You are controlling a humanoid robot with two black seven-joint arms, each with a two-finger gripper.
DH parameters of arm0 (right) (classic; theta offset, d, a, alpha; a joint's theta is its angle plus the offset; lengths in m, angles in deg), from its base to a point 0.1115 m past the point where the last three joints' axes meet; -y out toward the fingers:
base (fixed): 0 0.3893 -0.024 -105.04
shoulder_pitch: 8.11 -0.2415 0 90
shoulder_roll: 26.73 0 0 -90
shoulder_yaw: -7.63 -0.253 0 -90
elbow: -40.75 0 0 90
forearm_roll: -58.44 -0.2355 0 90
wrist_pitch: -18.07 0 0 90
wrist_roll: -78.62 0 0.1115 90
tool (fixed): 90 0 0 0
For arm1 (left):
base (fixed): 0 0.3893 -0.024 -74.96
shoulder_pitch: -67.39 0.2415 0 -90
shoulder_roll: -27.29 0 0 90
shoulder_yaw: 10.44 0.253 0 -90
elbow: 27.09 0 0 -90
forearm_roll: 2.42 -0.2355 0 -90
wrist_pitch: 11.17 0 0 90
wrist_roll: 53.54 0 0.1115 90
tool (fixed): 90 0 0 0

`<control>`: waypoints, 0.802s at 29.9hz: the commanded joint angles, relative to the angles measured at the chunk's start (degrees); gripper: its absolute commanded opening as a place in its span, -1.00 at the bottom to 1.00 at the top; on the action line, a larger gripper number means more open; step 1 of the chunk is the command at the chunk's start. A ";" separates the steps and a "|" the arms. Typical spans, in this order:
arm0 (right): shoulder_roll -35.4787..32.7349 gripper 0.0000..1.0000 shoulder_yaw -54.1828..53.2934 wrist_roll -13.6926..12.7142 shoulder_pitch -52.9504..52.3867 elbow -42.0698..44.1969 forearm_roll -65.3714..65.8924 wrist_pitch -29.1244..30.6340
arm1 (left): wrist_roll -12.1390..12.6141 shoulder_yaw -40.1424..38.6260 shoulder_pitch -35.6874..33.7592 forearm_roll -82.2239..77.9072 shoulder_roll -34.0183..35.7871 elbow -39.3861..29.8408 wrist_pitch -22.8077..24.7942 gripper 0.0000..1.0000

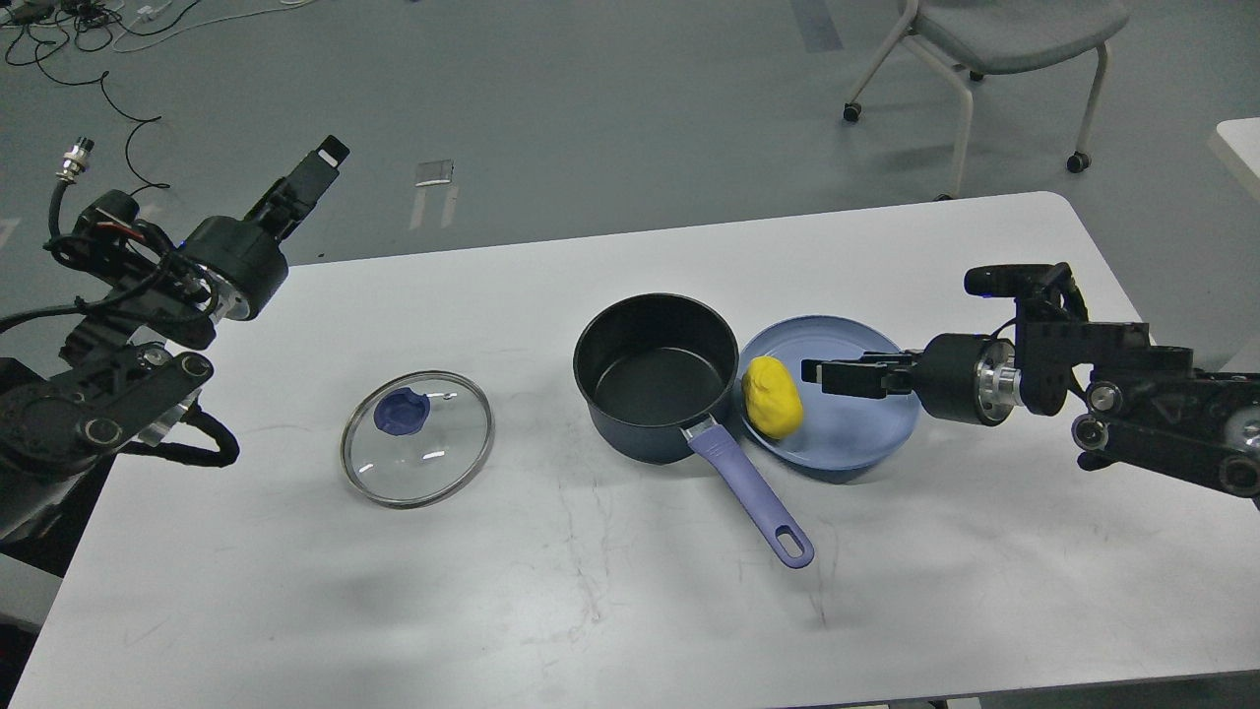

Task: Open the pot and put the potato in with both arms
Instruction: 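Reach the right gripper to the yellow potato on the plate and grasp it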

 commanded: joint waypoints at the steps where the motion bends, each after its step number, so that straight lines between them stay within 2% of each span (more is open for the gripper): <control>1: 0.88 0.96 2.06 -0.01 -1.46 0.39 0.45 -0.06 | 0.01 0.04 0.47 0.11 0.13 0.01 -0.09 0.96; 6: 4.83 0.96 4.60 -0.01 -2.78 1.71 0.54 -0.06 | 0.01 0.04 0.64 0.11 0.22 0.01 -0.18 0.96; 12: 6.15 0.89 7.33 -0.01 -5.16 2.59 0.54 -0.06 | 0.01 0.22 0.90 0.02 1.10 0.01 -0.18 0.96; 24: 10.10 0.88 12.34 -0.01 -8.32 6.28 0.54 -0.06 | 0.01 0.22 1.43 0.11 1.19 0.01 -0.27 0.96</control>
